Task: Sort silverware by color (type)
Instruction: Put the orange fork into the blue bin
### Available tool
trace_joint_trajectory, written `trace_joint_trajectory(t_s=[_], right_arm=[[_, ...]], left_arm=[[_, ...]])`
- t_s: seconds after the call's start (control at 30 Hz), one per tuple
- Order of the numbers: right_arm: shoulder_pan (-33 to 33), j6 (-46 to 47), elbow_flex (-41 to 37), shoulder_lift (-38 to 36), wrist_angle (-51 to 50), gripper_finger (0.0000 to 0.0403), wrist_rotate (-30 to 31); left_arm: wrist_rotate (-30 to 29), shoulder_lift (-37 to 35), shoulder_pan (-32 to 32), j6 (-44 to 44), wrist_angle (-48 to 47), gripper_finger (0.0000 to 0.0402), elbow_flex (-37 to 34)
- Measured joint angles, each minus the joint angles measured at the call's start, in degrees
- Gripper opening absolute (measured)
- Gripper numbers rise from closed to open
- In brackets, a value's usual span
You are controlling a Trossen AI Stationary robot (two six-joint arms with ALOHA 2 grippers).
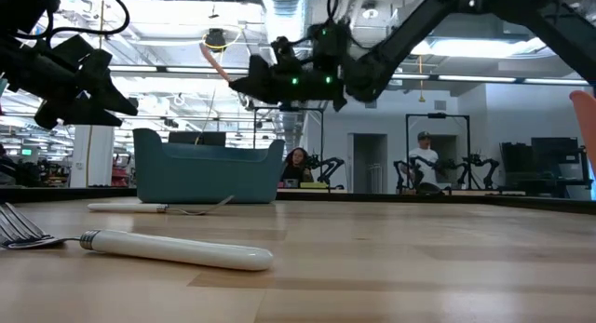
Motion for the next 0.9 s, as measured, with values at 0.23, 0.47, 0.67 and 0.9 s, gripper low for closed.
trace_joint_trajectory(t_s=[0.23,0.47,0.67,0.9], right_arm=[[-0.3,3.5,5.8,3.5,-12.0,0.0051,0.8],[-0.9,0.3,11.2,3.5,-24.7,0.0051,0.9],[-2.2,-4.0,20.7,4.6,-38.3,0.0051,-1.4],[-2.2,-5.3,27.8,8.1,-50.0,0.0051,-7.2]], left_arm=[[-0.3,0.0,0.0,0.0,0.0,0.0235,0.0],[-0.7,0.0,0.0,0.0,-0.1,0.0235,0.0],[-0.7,0.0,0.0,0.0,0.0,0.0235,0.0],[-0.7,0.0,0.0,0.0,-0.1,0.0235,0.0]])
